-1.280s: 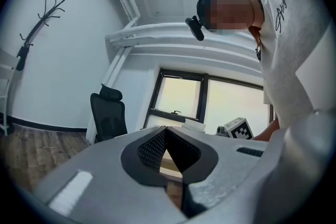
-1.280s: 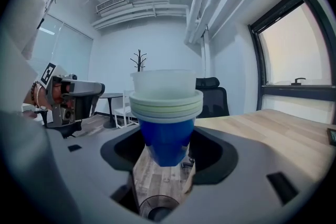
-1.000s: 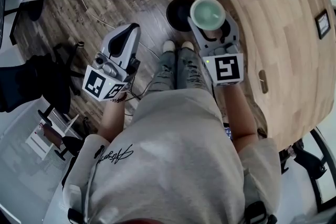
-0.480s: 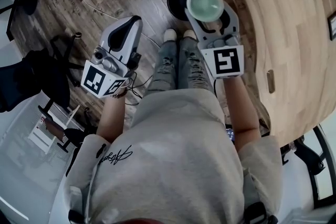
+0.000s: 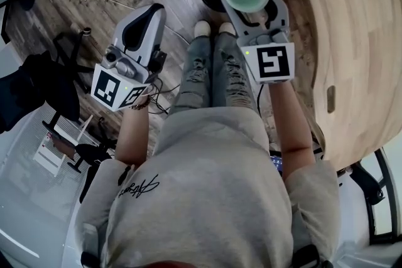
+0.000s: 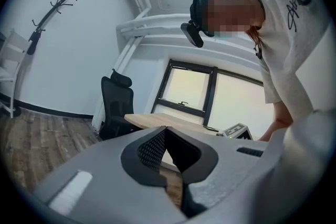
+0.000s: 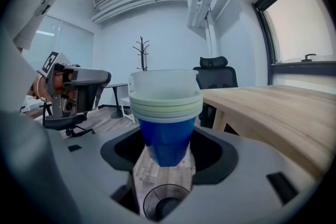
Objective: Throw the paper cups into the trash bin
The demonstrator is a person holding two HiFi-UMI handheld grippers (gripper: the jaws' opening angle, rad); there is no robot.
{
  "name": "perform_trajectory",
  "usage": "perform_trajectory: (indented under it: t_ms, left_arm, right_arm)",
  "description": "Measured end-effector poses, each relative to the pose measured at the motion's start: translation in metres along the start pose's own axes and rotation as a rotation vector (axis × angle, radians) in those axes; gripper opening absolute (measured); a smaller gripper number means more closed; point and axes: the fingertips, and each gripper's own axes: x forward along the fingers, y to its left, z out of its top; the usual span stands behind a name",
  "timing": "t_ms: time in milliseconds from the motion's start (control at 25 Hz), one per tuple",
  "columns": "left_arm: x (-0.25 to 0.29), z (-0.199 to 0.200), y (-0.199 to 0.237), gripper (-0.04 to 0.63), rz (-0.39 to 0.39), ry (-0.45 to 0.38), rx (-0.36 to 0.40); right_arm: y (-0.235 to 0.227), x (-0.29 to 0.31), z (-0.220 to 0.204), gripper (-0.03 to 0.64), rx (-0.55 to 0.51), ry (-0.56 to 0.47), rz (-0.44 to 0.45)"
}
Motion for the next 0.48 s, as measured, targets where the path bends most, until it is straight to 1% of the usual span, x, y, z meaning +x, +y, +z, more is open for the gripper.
perform_trajectory:
  t_ms: [200,480]
  left_arm:
    - [0.003,-0.019,0.002,0.003,-0.012,0.027,-0.007]
    - [0.003,-0.038,0.006,0.003,-0.019,0.036,-0.028]
  right_arm:
    - [0.002,0.010,-0.021,0.275,0.011,0.013,0.008]
    - [0.005,0.021,-0.049,0.275,0.008,0.058,0.014]
